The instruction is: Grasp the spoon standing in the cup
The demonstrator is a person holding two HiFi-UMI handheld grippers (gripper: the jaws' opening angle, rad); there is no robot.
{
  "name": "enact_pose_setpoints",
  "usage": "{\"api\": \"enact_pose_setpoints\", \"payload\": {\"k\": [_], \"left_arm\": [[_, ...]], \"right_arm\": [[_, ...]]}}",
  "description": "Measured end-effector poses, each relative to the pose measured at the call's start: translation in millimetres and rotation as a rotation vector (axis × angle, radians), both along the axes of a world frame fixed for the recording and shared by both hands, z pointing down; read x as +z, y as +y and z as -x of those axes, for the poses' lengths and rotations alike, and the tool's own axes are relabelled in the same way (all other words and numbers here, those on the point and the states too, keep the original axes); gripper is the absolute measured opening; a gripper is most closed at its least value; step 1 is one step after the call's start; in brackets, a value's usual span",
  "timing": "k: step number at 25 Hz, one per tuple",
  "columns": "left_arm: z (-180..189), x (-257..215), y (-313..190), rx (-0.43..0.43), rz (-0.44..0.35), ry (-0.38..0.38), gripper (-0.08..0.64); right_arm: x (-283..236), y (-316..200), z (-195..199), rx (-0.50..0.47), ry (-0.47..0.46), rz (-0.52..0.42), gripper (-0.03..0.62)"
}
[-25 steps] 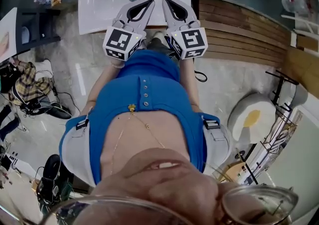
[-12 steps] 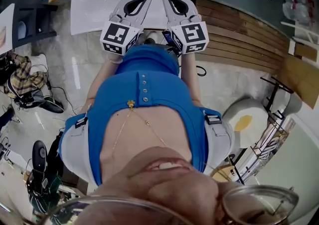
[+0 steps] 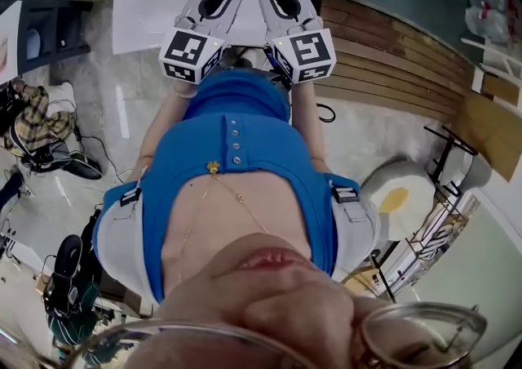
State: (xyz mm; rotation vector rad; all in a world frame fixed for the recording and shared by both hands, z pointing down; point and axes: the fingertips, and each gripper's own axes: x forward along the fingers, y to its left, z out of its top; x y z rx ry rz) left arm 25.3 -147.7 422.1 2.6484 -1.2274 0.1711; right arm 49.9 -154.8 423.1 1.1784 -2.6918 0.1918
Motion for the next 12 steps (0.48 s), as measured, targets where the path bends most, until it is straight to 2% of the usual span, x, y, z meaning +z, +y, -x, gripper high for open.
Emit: {"api": "enact_pose_setpoints", "payload": {"k": [7,12], "left_arm": [[0.2,-2.8,-14.2,0.103,0.003,0.01,0.0],[19.3,-1.3,-24.5,0.131,0.003,0.023,0.0]], "right_arm": [[1.2,-13.1,1.4,0.104,0.001,0.018,-0.002],[5.9,-21.4,14.1,0.155,0.005,0.028,-0.002]]}}
